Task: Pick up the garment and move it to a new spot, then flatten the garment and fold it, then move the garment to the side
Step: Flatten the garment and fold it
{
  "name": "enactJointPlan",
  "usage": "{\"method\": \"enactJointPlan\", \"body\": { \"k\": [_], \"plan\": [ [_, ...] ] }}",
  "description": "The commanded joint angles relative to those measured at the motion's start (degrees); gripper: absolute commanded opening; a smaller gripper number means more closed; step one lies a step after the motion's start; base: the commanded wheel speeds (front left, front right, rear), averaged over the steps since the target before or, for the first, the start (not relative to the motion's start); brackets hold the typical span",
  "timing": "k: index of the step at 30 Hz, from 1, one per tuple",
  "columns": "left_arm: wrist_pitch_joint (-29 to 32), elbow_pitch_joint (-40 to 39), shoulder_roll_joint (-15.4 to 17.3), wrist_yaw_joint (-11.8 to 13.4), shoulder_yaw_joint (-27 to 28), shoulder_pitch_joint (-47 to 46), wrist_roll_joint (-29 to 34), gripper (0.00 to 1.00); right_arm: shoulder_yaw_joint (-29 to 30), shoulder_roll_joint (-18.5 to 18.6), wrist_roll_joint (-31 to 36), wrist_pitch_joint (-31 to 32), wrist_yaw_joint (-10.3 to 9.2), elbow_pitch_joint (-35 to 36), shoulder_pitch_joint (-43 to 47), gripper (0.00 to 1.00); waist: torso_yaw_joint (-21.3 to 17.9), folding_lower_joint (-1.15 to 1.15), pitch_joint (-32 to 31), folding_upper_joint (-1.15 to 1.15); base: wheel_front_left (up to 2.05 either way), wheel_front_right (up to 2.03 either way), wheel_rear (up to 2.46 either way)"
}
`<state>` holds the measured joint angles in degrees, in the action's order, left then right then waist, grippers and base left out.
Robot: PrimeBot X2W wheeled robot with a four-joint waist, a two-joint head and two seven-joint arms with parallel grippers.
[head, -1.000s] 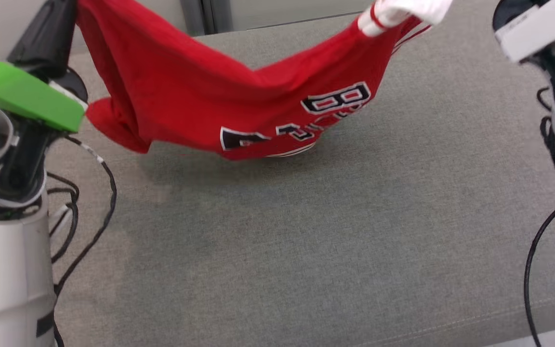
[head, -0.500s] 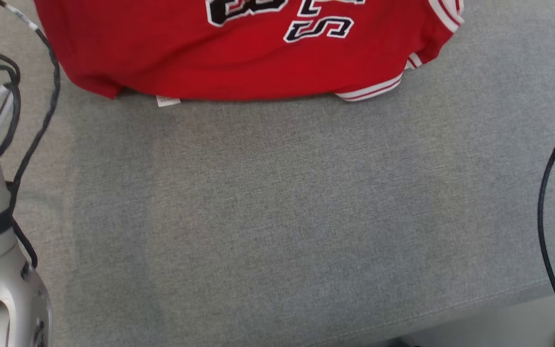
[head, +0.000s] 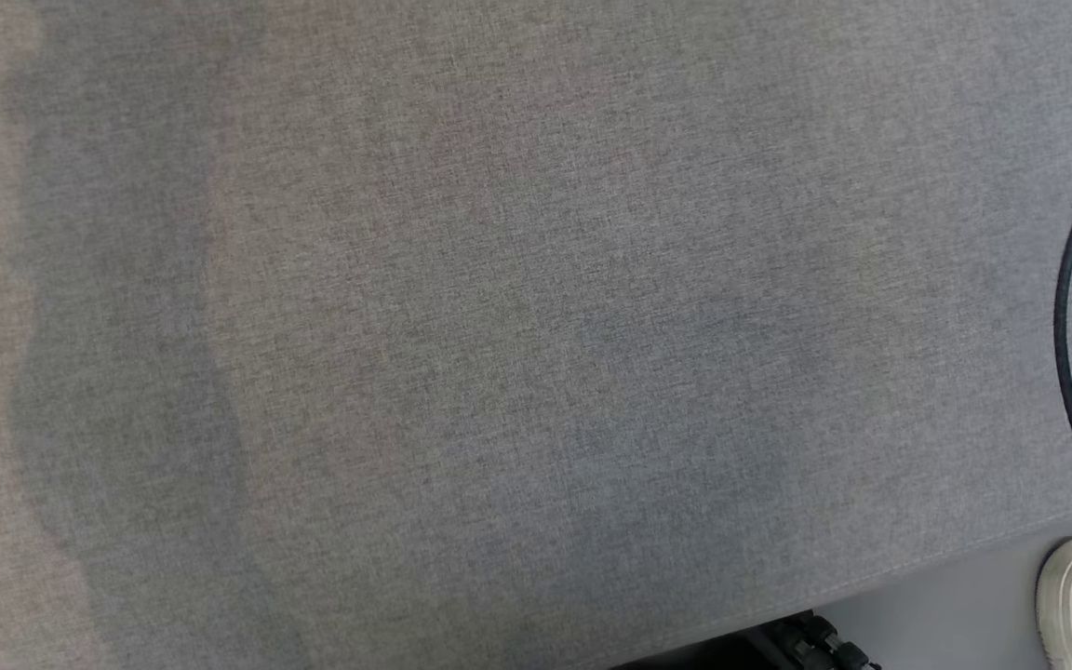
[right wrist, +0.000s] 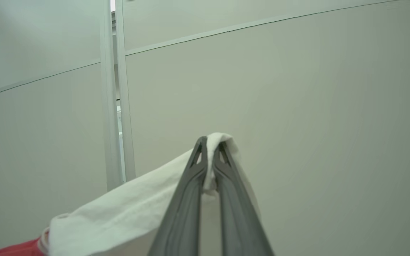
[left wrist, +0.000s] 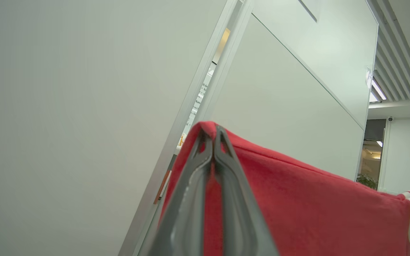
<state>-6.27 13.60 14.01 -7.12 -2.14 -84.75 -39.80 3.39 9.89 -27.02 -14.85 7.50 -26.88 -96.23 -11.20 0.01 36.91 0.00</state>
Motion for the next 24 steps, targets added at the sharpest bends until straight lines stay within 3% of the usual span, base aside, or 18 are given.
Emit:
{"method": "enactJointPlan", "body": {
  "k": [1,7,16,20,24],
  "plan": [
    [-1.5,0.3,0.5,-0.4,-0.3,-0.7,-1.0,0.0,0.9,0.5,0.9,-0.3,-0.02,1.6,-0.2,0.0,0.1,-0.01,1.5,0.0,0.0,0.0,0.0],
    [-4.5,2.5,2.4,-0.4,-5.6,6.2,-3.6,0.0,-2.7,1.8,0.3,-0.3,-0.02,3.5,8.7,0.0,1.2,-0.01,2.0,0.0,0.0,0.0,0.0],
    [-8.6,-0.5,4.7,-0.4,-13.4,26.7,-10.3,0.0,-13.0,9.9,-4.3,0.4,-0.02,8.9,31.7,0.0,3.7,-0.01,-3.9,0.0,0.0,0.0,0.0],
    [-8.9,-3.5,4.9,-0.4,-13.2,37.7,-11.9,0.0,-12.4,12.4,-7.2,7.1,-0.02,13.0,44.0,0.0,4.9,-0.01,-8.8,0.0,0.0,0.0,0.0],
    [-9.0,-5.6,4.3,-0.4,-13.0,49.0,-12.6,0.0,-8.4,11.6,-8.4,18.8,-0.02,17.8,57.6,0.0,6.0,-0.01,-13.4,0.0,0.0,0.0,0.0]
  ]
}}
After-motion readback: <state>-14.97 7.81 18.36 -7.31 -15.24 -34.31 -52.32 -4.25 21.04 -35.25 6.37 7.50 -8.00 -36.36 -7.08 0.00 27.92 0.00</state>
